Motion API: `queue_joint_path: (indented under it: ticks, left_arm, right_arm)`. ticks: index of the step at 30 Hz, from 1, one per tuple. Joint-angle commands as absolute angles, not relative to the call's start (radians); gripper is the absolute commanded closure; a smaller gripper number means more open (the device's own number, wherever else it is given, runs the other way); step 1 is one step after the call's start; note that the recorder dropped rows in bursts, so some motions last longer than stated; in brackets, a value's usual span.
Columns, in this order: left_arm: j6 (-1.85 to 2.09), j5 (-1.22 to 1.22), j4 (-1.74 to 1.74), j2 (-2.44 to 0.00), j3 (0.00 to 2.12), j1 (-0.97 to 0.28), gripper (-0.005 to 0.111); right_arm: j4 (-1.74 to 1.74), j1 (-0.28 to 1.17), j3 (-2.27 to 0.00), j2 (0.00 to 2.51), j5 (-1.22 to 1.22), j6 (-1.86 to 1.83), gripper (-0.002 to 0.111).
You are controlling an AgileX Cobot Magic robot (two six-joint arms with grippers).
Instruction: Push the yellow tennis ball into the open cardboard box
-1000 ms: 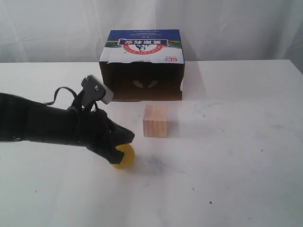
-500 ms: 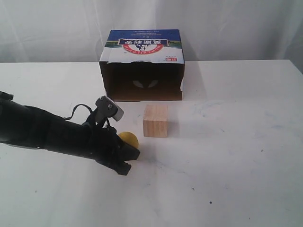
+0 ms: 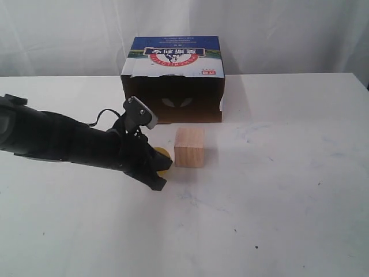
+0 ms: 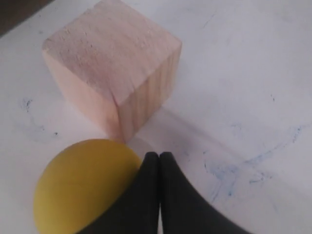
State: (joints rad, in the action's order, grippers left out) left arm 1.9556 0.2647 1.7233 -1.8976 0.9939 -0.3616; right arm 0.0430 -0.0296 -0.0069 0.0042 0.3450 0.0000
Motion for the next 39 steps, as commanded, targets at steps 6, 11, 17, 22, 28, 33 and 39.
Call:
queue_joint_path:
  ticks: [6,11,17,22,28,33,39]
  left_arm:
    - [1.970,0.210,1.744,-2.000,1.064,-0.361,0.107]
    - [2.017,0.185,1.744,-2.006,1.067,-0.361,0.107]
    - [2.041,0.123,1.744,-2.006,1.067,-0.361,0.107]
    - [2.041,0.157,1.744,-2.006,1.067,-0.359,0.107]
    - [2.046,0.153,1.744,-2.006,1.067,-0.343,0.107]
    - [2.050,0.154,1.744,-2.003,1.050,-0.310,0.107]
    - [2.108,0.228,1.744,-1.994,0.995,-0.291,0.107]
  right_arm:
    - [0.044,-0.031,0.000,0.000,0.342,0.005,0.108]
    - [0.044,-0.031,0.000,0.000,0.342,0.022,0.108]
    - [0.044,-0.031,0.000,0.000,0.342,0.022,0.108]
    - [0.044,-0.031,0.000,0.000,0.342,0.022,0.108]
    - [0.044,-0.031,0.000,0.000,0.342,0.022,0.108]
    - [0.044,-0.031,0.000,0.000,0.342,0.022,0.108]
    - [0.044,-0.031,0.000,0.000,0.342,0.022,0.108]
